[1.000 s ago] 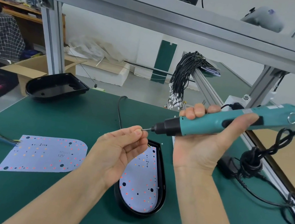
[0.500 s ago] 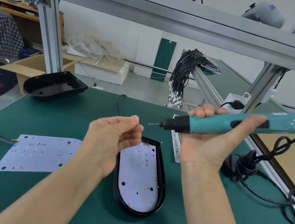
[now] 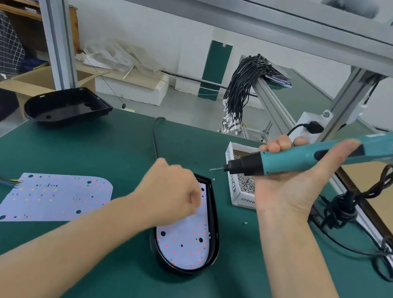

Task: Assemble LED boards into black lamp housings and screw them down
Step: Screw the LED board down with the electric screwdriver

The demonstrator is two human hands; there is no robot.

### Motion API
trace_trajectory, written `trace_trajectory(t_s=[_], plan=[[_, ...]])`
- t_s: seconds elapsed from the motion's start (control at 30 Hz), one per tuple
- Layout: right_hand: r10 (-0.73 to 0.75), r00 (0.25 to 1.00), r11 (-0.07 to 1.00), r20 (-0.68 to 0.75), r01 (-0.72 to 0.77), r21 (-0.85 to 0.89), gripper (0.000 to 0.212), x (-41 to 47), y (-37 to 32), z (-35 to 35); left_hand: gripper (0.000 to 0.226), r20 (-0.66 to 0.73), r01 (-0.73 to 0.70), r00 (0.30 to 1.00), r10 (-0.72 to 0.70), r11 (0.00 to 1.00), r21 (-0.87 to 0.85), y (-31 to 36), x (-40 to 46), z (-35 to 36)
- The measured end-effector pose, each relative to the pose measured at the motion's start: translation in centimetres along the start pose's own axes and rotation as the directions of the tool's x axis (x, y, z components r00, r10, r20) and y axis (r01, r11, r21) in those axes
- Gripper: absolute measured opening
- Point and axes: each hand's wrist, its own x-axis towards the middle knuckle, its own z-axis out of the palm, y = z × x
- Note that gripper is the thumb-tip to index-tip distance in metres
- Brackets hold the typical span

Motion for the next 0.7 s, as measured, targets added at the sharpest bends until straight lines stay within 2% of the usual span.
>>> trace_trajectory(t_s=[0.07,0.17,0.27,0.4,0.47,0.57,0.7], plan=[[-0.016,1.000,0.999,0.003,0.016,-0.037,0.056,-0.2,-0.4,-0.3,0.012,0.098,-0.061,0.994,0.055,0.997,0.053,1.3,0.6,1.2],[-0.021,1.000,0.998,0.005,0.021,-0.064,0.055,-0.4,-0.9,-0.9,0.007,0.186,-0.071,0.981,0.057,0.995,0.069,3.0,0.9,2.5],[-0.027,1.000,0.997,0.009,0.027,-0.077,0.054,-0.5,-1.2,-1.4,0.005,0.155,-0.041,0.988,0.021,0.991,0.130,3.8,0.9,2.9],[-0.035,0.999,0.996,0.015,0.036,-0.083,0.052,-0.8,-1.3,-1.5,0.031,0.136,-0.028,0.991,-0.011,0.959,0.283,4.6,0.7,3.6],[-0.036,0.999,0.996,0.022,0.038,-0.084,0.053,-0.9,-1.4,-1.5,0.034,0.129,-0.043,0.992,0.002,0.947,0.318,5.2,0.4,3.8],[-0.034,0.999,0.995,0.024,0.036,-0.091,0.053,-1.0,-1.5,-1.5,0.034,0.141,-0.043,0.990,0.002,0.955,0.293,5.7,0.0,3.8],[-0.032,0.999,0.995,0.016,0.034,-0.096,0.050,-1.2,-1.7,-1.5,0.031,0.187,0.040,0.980,-0.075,0.983,0.182,5.6,0.1,3.7]])
